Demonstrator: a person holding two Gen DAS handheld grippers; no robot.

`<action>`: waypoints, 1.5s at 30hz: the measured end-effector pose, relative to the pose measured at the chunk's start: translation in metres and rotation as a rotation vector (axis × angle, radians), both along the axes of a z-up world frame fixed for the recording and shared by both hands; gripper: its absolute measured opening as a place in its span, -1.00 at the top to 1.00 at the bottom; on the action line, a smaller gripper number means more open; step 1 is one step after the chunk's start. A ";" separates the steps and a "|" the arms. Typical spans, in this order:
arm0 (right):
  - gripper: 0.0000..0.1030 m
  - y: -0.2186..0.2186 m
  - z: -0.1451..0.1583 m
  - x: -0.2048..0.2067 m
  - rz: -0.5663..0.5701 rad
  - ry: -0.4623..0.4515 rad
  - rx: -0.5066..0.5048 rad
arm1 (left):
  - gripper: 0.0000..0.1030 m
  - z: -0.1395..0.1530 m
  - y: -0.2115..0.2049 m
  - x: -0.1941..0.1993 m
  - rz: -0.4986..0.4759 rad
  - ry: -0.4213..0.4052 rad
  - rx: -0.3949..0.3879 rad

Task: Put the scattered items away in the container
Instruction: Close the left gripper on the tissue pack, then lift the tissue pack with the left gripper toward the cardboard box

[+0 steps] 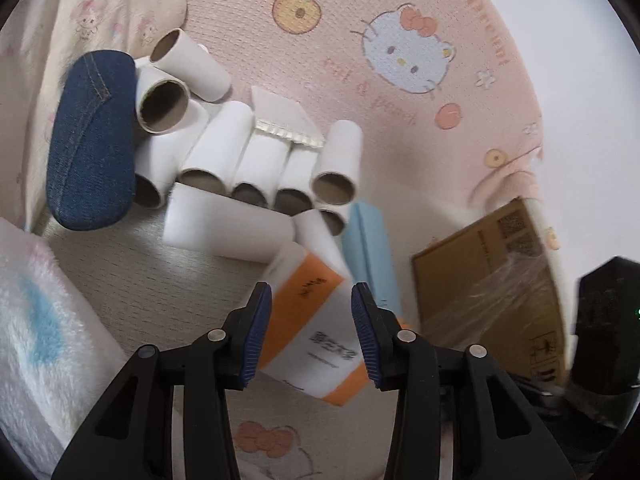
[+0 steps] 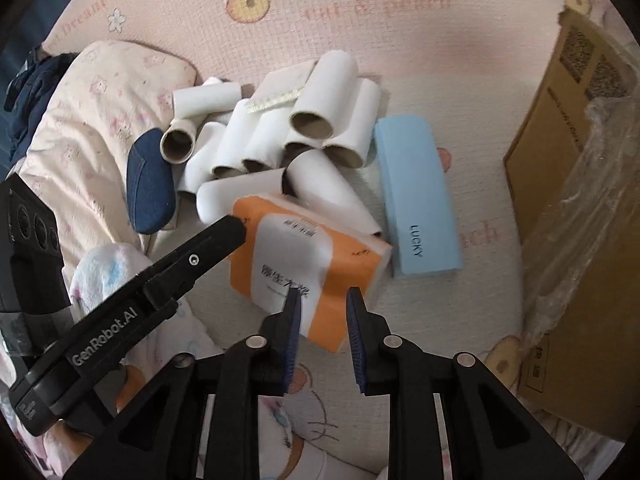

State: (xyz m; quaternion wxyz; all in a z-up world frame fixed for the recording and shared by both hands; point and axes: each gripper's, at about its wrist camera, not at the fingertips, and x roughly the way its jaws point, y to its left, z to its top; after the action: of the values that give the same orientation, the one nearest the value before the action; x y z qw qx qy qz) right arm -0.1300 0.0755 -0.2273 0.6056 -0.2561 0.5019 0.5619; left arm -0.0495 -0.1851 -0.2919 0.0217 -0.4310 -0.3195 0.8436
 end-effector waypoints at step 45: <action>0.07 -0.023 -0.049 0.003 -0.075 0.014 -0.035 | -0.13 -0.035 0.036 -0.022 -0.334 -0.268 -0.034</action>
State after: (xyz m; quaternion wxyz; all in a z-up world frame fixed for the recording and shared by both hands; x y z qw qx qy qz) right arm -0.1272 0.0526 -0.2759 0.6183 -0.2438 0.5252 0.5315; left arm -0.0715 -0.1491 -0.3267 0.1111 -0.5866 -0.2295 0.7687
